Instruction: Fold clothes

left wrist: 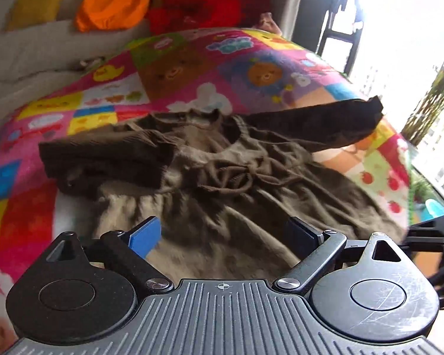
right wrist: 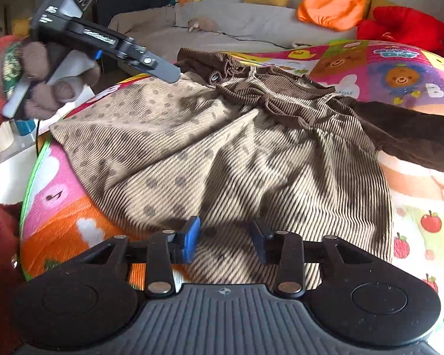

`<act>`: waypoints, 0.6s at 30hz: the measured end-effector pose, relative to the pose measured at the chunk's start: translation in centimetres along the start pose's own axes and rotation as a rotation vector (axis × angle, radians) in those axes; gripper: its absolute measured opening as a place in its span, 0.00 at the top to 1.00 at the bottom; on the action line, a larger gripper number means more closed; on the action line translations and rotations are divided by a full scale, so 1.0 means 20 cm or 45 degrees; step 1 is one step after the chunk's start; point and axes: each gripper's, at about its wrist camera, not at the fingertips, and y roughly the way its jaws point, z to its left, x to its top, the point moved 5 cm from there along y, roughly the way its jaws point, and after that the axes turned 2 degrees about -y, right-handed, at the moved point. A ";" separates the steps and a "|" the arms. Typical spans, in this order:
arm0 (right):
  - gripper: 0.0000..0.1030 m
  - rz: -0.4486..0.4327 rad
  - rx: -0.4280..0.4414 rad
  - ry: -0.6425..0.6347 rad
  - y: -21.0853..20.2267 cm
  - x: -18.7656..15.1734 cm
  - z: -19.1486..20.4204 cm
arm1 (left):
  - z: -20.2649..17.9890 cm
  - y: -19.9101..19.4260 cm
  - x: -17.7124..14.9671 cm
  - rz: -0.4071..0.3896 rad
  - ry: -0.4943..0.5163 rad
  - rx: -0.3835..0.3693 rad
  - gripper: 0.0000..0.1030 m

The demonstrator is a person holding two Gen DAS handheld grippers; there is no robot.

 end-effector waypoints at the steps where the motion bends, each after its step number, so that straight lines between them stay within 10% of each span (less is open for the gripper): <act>1: 0.52 0.023 0.020 0.029 -0.03 -0.02 -0.01 | 0.03 0.02 0.02 -0.022 0.052 0.071 0.06; 7: 0.41 -0.091 -0.293 0.192 -0.20 0.09 -0.36 | 0.07 0.25 0.18 -0.063 0.210 0.262 0.04; 13: 0.32 -0.355 -0.885 0.650 -0.31 0.21 -1.06 | 0.08 0.29 0.21 -0.060 -0.019 0.030 0.03; 18: 0.34 -0.423 -0.964 0.882 -0.22 0.19 -1.44 | 0.08 0.21 0.18 -0.098 -0.024 -0.029 0.00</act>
